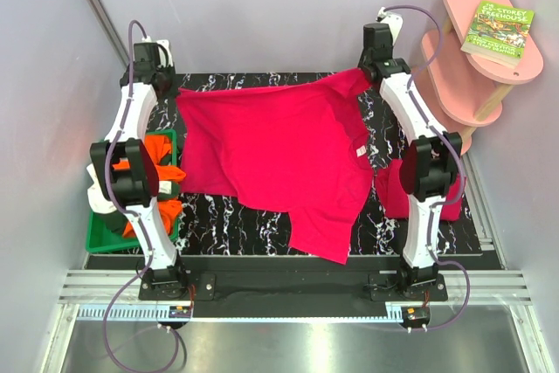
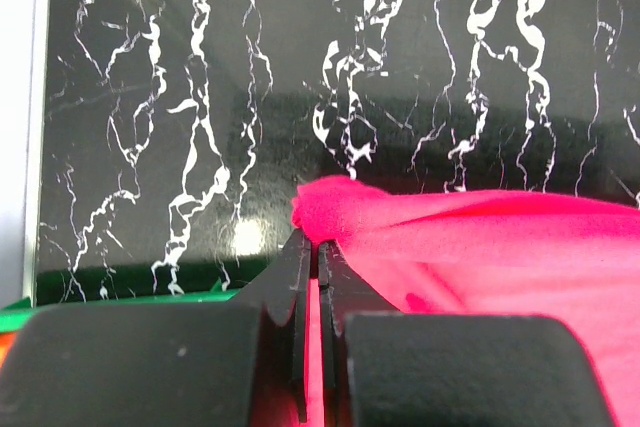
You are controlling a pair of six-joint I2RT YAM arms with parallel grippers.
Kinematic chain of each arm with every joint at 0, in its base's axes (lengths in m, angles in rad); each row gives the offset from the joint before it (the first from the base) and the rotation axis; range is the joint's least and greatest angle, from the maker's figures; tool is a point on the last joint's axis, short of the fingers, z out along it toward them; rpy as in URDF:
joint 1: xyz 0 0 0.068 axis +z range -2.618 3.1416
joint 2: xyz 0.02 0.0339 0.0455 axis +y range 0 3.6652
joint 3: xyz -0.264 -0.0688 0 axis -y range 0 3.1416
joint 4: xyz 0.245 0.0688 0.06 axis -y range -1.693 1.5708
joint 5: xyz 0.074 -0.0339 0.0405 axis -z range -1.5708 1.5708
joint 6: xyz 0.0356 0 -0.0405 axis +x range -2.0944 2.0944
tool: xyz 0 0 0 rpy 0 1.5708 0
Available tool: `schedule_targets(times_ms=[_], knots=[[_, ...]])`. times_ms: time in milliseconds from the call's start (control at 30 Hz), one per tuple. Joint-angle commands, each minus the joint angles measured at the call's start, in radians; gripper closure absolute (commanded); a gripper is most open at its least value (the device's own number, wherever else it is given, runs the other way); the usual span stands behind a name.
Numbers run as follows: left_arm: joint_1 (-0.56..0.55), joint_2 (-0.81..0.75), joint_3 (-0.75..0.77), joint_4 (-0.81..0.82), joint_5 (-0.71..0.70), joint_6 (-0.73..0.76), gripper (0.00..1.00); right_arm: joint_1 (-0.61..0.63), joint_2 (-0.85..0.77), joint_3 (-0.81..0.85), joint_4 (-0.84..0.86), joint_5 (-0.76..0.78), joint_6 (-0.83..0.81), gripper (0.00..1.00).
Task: Fold and stack the t-shirts
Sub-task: Fold the flattened tshirt in 1/3 of the way
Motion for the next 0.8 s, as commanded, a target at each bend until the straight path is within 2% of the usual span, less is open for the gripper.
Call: schedule_targets(times_ms=[0, 767], knots=[[0.013, -0.093, -0.029, 0.044, -0.020, 0.017, 1.00, -0.009, -0.144, -0.087, 0.088, 0.058, -0.011, 1.00], [0.013, -0.306, -0.385, 0.041, 0.011, 0.111, 1.00, 0.107, -0.542, -0.712, 0.166, 0.111, 0.133, 1.00]])
